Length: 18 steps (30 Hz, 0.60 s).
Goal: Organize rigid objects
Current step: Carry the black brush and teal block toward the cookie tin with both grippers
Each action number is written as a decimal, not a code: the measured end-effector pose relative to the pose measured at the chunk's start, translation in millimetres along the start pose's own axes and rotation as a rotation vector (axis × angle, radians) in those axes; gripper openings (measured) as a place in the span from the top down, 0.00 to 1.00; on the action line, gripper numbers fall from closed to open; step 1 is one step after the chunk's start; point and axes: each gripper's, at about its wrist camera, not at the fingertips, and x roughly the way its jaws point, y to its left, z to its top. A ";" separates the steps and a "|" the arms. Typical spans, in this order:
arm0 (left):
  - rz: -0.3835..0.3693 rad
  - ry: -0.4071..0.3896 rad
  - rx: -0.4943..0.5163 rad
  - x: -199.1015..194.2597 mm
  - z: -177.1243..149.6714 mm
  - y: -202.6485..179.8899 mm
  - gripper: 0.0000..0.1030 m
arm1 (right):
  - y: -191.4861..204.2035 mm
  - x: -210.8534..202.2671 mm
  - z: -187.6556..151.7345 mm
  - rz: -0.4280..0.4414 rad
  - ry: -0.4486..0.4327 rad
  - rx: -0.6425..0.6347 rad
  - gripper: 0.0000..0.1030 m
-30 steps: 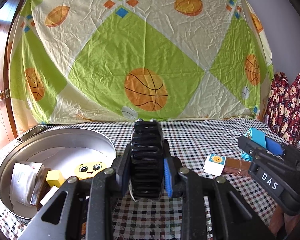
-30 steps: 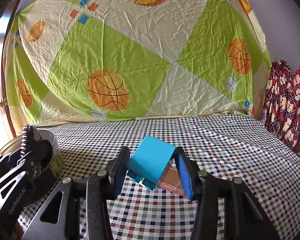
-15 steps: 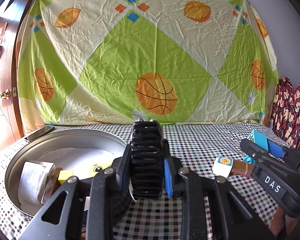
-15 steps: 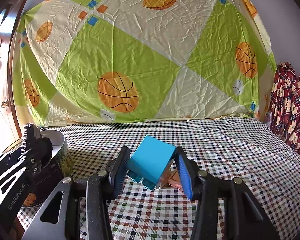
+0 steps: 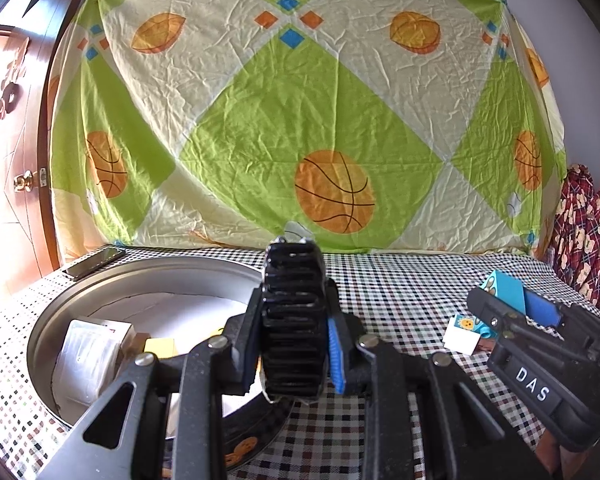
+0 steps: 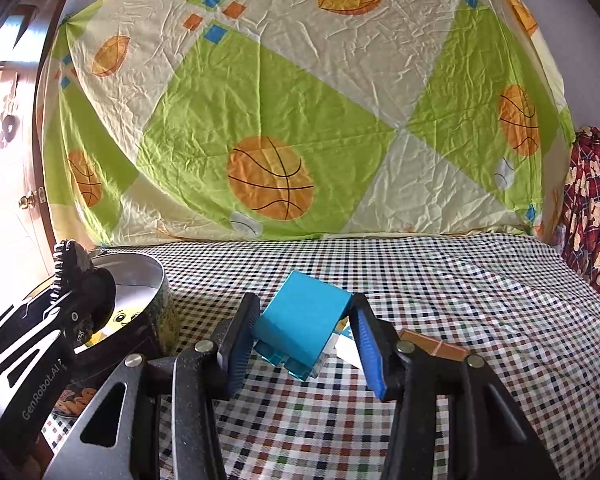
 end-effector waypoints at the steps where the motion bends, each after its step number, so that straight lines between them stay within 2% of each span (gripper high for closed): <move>1: 0.001 -0.001 -0.002 -0.5 0.1 1.2 0.74 | 2.2 -0.3 -0.2 0.003 -0.002 -0.002 0.52; 18: 0.028 -0.010 -0.048 -6.0 0.6 30.5 0.74 | 43.5 4.1 -3.0 0.056 0.004 -0.058 0.52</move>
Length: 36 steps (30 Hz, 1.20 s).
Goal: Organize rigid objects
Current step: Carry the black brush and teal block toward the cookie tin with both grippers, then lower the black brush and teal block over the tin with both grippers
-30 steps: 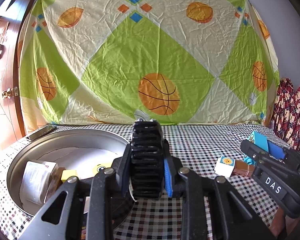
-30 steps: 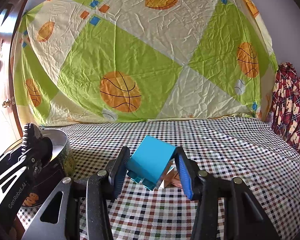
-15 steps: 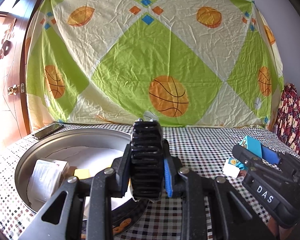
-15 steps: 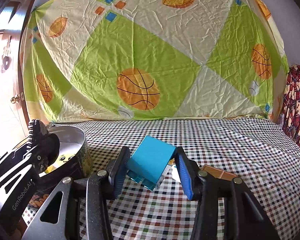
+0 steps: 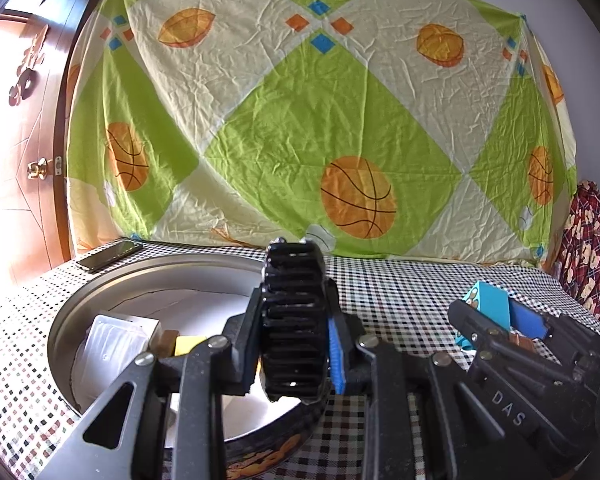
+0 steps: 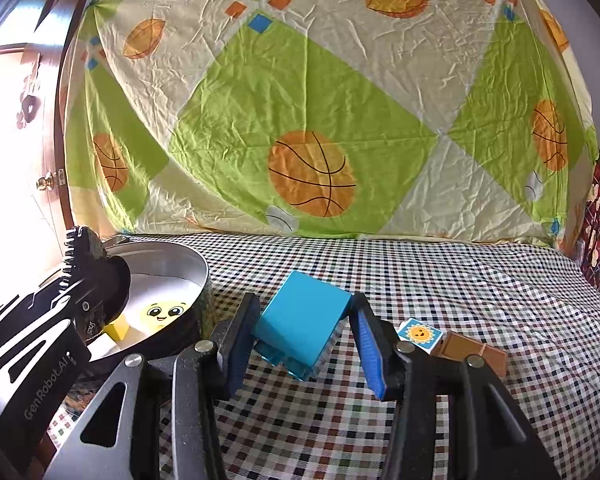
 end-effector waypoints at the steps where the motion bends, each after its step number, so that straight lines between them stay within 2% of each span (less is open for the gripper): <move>1: 0.002 0.001 0.001 -0.2 -0.2 0.5 0.74 | 1.2 -0.7 -0.2 0.004 -0.003 -0.002 0.52; 16: 0.043 0.013 -0.033 5.9 3.1 24.1 0.74 | 8.0 0.2 1.2 0.019 -0.002 -0.010 0.52; 36: 0.083 0.002 -0.012 2.3 3.8 37.6 0.74 | 23.3 -0.7 1.1 0.059 -0.011 -0.030 0.52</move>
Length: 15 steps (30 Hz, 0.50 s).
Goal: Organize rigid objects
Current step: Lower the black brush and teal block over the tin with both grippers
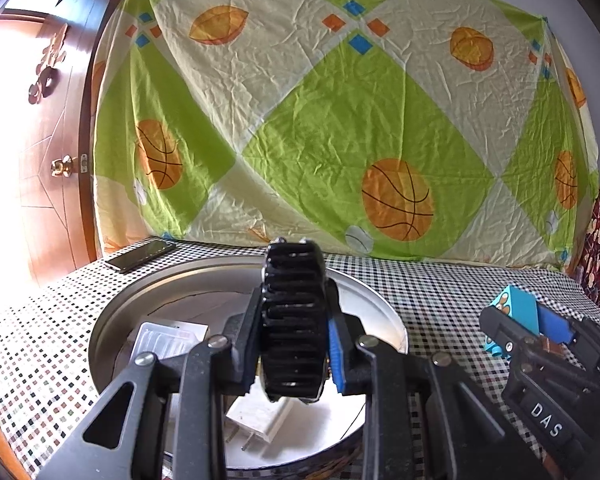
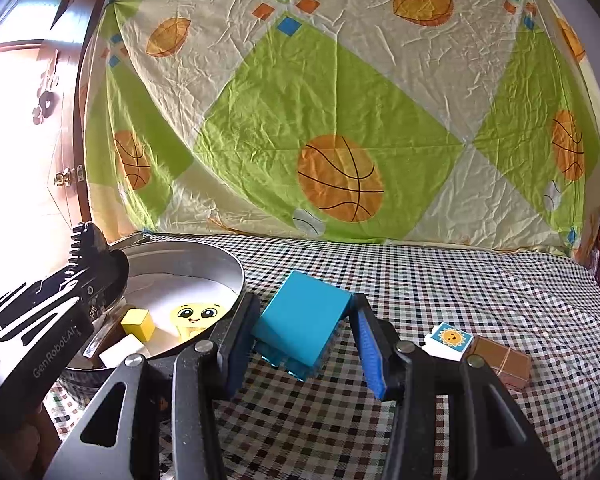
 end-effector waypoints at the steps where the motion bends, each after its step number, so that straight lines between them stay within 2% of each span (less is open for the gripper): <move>1: 0.001 0.001 0.000 -0.1 0.0 0.6 0.74 | 1.9 0.2 0.0 0.004 0.000 -0.005 0.52; 15: 0.009 -0.006 -0.023 -2.8 0.7 17.1 0.74 | 26.6 -0.3 1.3 0.054 -0.021 -0.024 0.52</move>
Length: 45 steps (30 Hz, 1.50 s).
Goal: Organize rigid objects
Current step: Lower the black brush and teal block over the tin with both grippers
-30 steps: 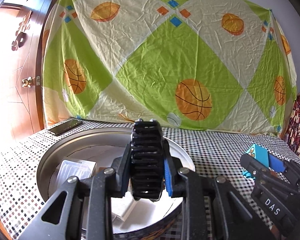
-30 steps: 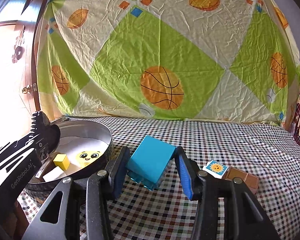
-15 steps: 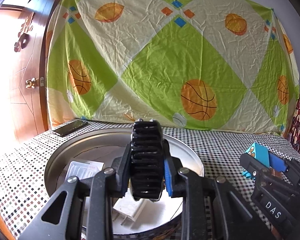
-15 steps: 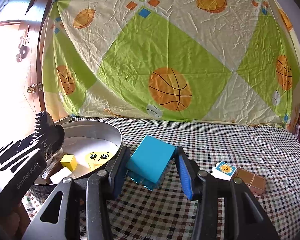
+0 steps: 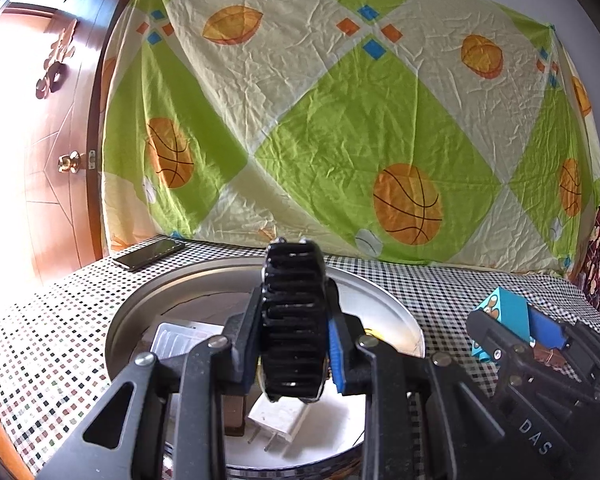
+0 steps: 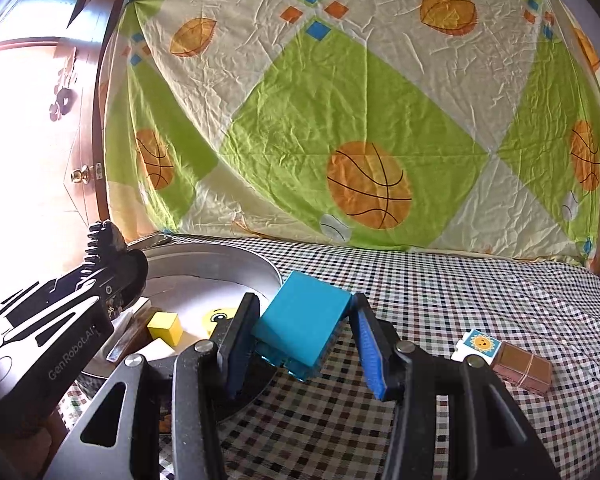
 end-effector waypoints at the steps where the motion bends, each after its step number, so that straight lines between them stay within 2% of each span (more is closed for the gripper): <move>1: -0.001 0.000 -0.002 -0.1 0.3 0.6 0.74 | 1.5 0.1 0.1 0.002 -0.001 -0.001 0.52; 12: 0.008 -0.012 -0.027 -3.3 1.6 12.2 0.74 | 12.8 0.1 0.8 0.026 -0.009 -0.015 0.52; 29: 0.078 0.001 -0.041 6.2 2.1 41.1 0.74 | 26.5 2.0 1.6 0.062 -0.014 -0.048 0.52; 45: 0.051 0.033 -0.027 13.7 2.1 42.4 0.74 | 41.1 12.2 3.0 0.105 0.013 -0.075 0.52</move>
